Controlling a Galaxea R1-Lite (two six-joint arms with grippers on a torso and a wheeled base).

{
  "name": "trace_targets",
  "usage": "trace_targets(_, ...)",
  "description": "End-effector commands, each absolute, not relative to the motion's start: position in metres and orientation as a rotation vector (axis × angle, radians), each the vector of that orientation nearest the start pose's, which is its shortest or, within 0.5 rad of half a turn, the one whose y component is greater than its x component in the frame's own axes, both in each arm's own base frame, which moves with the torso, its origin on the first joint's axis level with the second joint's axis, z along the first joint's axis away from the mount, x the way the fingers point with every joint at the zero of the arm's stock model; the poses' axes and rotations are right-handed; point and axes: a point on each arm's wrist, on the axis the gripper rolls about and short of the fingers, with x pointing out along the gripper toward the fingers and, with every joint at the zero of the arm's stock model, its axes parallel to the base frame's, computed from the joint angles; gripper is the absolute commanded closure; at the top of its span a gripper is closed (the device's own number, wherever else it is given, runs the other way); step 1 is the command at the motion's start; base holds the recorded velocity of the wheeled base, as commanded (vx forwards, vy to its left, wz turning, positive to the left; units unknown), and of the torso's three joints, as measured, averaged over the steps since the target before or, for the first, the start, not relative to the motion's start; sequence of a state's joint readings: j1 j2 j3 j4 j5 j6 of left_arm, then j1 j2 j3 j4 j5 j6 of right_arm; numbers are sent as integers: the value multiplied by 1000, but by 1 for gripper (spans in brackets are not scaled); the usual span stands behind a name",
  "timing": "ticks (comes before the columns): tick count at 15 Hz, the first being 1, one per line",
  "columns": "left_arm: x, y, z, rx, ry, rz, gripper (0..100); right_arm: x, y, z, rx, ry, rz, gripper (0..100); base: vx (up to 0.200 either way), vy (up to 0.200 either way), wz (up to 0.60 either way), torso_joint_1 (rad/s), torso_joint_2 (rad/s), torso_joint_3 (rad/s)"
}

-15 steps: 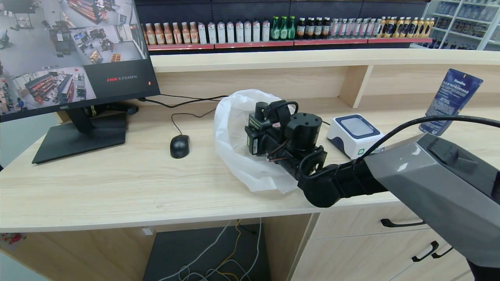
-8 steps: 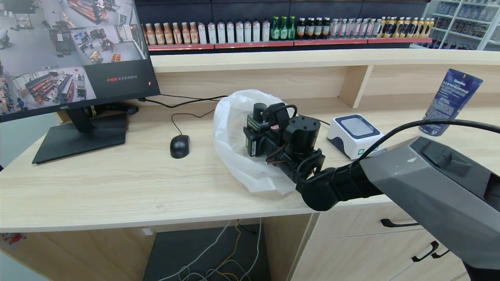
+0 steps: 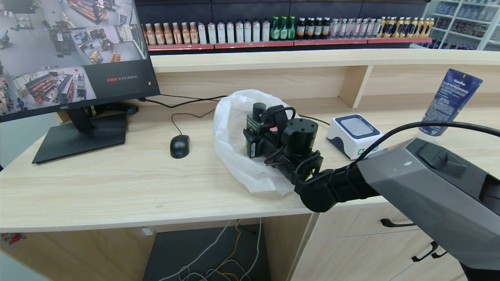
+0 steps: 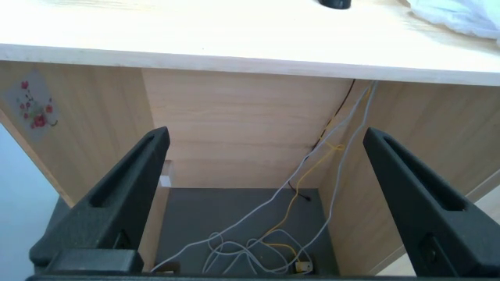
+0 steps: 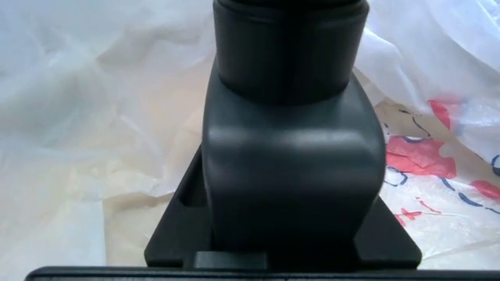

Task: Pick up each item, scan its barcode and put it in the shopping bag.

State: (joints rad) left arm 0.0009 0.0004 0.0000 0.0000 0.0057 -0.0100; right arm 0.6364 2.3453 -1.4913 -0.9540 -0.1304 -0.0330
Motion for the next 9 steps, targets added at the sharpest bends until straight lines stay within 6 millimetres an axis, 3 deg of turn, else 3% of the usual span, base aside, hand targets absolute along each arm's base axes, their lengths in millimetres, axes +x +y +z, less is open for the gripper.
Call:
trace_targets(1, -23, 0, 75, -11, 0, 8, 0, 391, 285, 142, 11, -100, 503, 100, 0, 0, 0, 0, 0, 0)
trace_targets(7, -23, 0, 75, -11, 0, 8, 0, 391, 285, 143, 28, -99, 504, 100, 0, 0, 0, 0, 0, 0)
trace_targets(8, -23, 0, 75, -11, 0, 8, 0, 390, 285, 142, 29, -96, 505, 0, 0, 0, 0, 0, 0, 0)
trace_targets(9, -23, 0, 75, -11, 0, 8, 0, 390, 285, 142, 31, -100, 505, 0, 0, 0, 0, 0, 0, 0)
